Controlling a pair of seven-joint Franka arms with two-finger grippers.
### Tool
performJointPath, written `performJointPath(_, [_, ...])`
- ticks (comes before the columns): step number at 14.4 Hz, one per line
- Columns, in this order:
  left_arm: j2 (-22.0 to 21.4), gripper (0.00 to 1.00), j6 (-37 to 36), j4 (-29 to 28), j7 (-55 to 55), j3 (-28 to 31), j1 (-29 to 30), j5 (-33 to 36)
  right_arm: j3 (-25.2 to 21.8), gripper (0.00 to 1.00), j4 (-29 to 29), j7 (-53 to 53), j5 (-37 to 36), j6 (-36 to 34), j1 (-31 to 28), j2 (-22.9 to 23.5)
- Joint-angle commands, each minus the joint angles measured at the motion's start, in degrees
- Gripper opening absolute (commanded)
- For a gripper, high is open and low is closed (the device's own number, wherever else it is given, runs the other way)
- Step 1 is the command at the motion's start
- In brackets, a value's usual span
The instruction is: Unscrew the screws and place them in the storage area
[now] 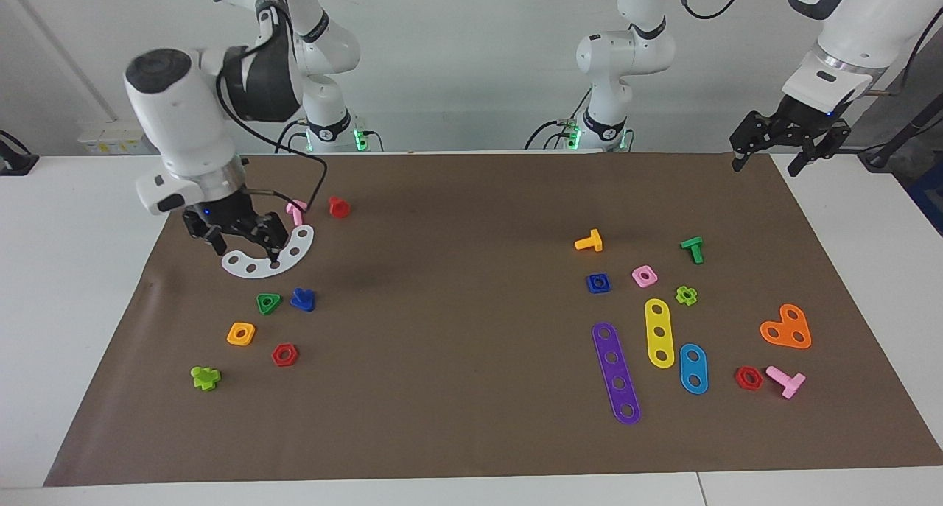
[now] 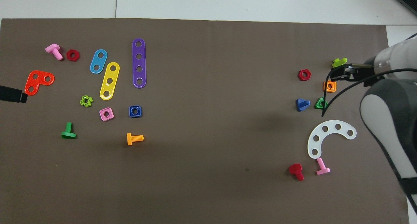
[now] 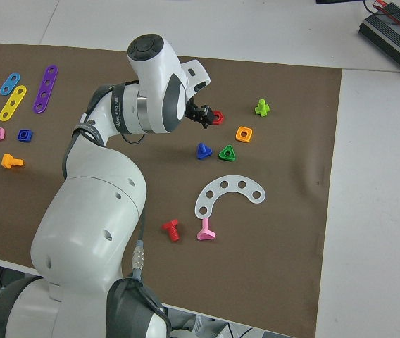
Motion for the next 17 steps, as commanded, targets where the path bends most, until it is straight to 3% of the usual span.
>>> performJointPath(1, [-1.71, 1.00, -0.35, -1.76, -0.31, -0.41, 0.83, -0.80, 0.64, 1.00, -0.03, -0.80, 0.48, -5.23, -0.73, -3.24])
performJointPath(3, [-1.71, 1.00, -0.35, -1.76, -0.31, -0.41, 0.75, -0.80, 0.55, 1.00, 1.28, -1.24, 1.28, -10.85, -0.73, -5.97])
performJointPath(7, [-1.71, 1.00, -0.35, -1.76, -0.31, -0.41, 0.83, -0.71, 1.07, 1.00, 12.26, -9.74, 3.04, -27.12, -0.55, -5.28])
performJointPath(11, [-1.71, 1.00, -0.35, -1.76, -0.31, -0.41, 0.83, -0.80, 1.43, 1.00, 13.16, -8.12, 3.40, -27.67, 0.50, -4.49])
performJointPath(13, [-1.71, 1.00, -0.35, -1.76, -0.31, -0.41, 0.83, -0.80, 1.43, 1.00, 9.84, -5.56, 3.13, -27.14, 0.77, -5.97])
performJointPath(17, [-1.71, 1.00, -0.35, -1.76, -0.31, -0.41, 0.83, -0.80, 1.43, 1.00, 9.47, -4.85, 2.61, -24.15, 0.77, -6.07])
